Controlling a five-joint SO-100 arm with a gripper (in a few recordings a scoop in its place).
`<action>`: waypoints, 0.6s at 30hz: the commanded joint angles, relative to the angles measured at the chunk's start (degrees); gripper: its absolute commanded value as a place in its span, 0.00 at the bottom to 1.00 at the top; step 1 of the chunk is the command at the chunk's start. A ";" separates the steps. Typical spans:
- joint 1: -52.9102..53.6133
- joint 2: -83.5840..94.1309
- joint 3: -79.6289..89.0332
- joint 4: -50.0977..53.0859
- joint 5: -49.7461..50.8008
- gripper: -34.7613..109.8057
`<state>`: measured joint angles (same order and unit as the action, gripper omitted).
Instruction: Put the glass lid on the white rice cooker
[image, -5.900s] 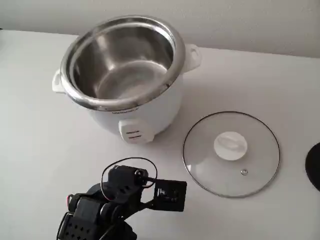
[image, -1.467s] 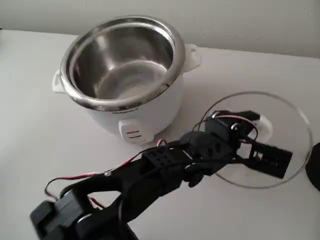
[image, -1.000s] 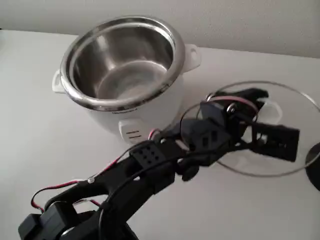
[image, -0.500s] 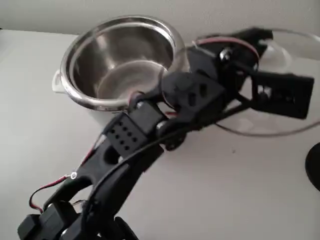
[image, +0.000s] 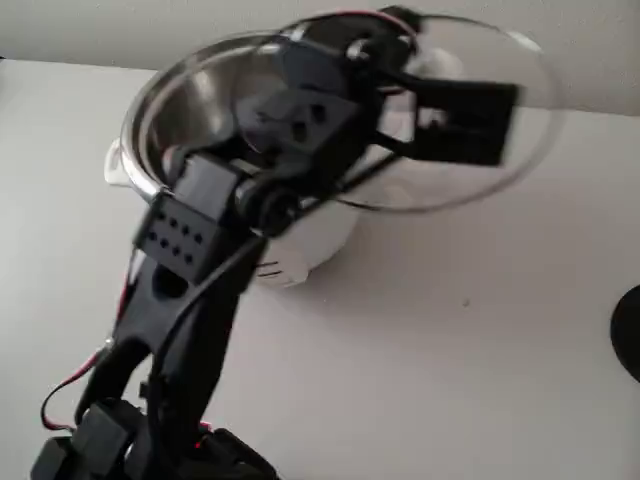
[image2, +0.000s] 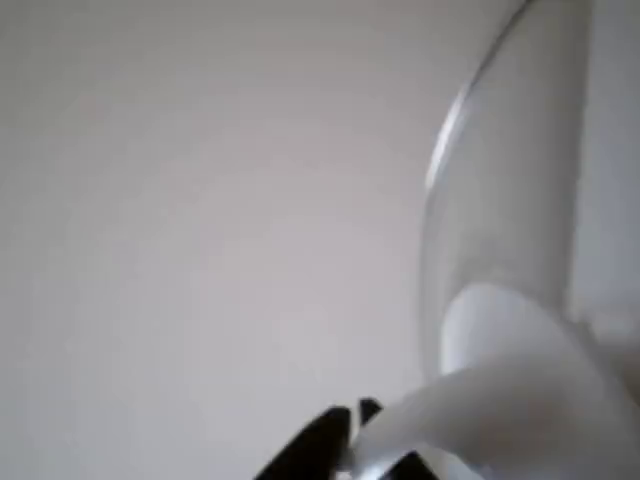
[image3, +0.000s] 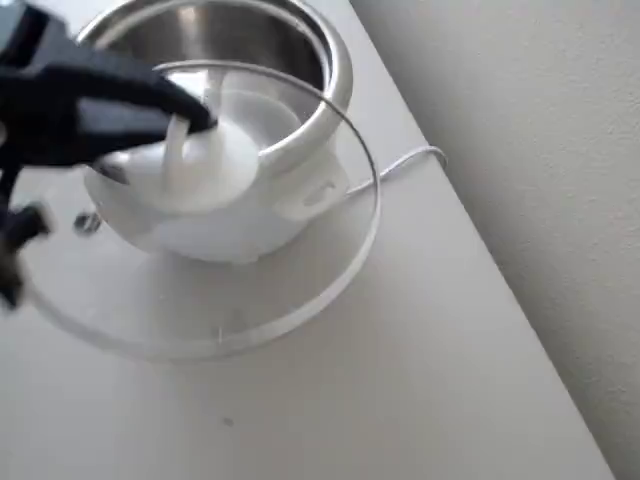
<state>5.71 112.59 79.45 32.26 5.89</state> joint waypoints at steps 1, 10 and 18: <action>-7.03 7.56 -9.93 0.00 0.35 0.24; -17.23 6.33 -9.93 2.99 0.53 0.24; -20.83 3.78 -9.93 3.25 4.75 0.24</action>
<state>-14.15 112.59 79.45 35.95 9.32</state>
